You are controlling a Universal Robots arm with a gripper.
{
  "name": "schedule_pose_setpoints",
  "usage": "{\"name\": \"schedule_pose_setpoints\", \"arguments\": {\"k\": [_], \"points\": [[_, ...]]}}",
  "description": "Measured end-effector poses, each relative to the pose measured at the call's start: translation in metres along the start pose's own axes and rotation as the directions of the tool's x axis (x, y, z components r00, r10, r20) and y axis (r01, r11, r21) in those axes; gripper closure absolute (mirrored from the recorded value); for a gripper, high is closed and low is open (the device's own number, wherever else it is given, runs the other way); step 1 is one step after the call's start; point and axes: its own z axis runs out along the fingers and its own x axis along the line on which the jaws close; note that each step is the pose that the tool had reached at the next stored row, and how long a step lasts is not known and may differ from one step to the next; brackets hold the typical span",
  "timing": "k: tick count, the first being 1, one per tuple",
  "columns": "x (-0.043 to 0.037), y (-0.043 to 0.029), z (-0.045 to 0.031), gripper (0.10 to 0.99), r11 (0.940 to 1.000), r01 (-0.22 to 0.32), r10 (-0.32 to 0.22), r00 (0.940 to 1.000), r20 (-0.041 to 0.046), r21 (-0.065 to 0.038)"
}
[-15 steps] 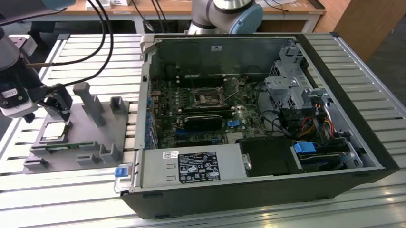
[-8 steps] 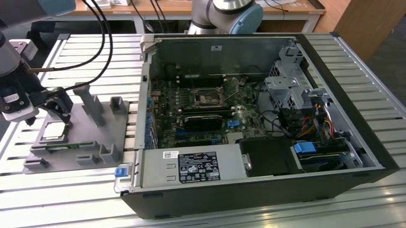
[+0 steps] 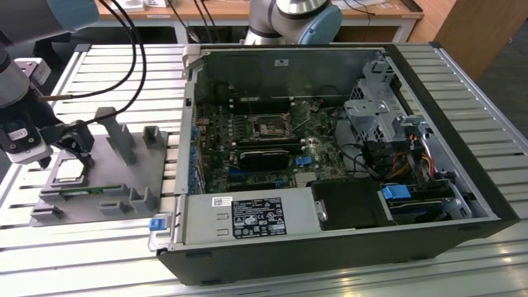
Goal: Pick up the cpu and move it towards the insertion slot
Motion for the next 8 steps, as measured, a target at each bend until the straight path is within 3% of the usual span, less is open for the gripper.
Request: {"name": "schedule_pose_setpoints", "arguments": {"k": [8], "points": [[0.0014, -0.0001, 0.0029, 0.329, 1.0000, 0.000, 0.000, 1.0000, -0.0001, 0.000]]}}
